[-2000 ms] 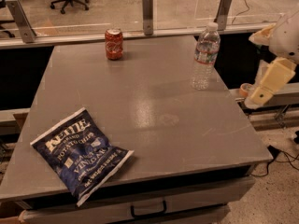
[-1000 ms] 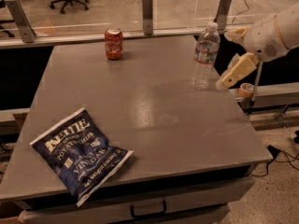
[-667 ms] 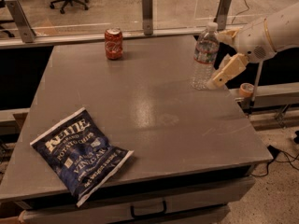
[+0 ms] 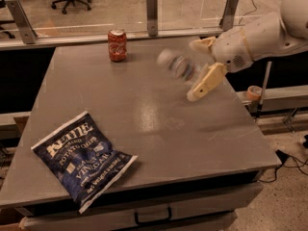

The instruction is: Knock water bottle over

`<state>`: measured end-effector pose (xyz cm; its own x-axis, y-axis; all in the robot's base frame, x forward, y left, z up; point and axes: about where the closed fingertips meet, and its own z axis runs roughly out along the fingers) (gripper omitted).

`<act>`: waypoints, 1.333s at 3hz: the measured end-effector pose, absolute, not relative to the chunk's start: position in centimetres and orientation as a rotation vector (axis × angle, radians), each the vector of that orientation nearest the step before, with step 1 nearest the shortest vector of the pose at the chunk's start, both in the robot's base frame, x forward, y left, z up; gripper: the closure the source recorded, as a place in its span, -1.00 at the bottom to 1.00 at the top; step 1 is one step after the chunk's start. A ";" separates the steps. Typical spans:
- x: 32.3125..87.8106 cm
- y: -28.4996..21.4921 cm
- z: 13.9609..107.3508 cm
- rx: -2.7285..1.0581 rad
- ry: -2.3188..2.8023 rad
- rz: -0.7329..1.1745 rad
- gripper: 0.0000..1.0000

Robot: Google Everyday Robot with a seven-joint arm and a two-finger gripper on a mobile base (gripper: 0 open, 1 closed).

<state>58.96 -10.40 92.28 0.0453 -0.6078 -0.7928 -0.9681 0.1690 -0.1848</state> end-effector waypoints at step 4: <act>60.9 -12.4 99.3 -1.556 1.572 0.333 -1.00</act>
Offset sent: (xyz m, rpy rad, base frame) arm -0.0283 0.0635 -0.0007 0.0512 0.0174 0.1463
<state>60.91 -12.38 99.30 0.1651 -0.6736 -0.7204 -0.9080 0.1813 -0.3776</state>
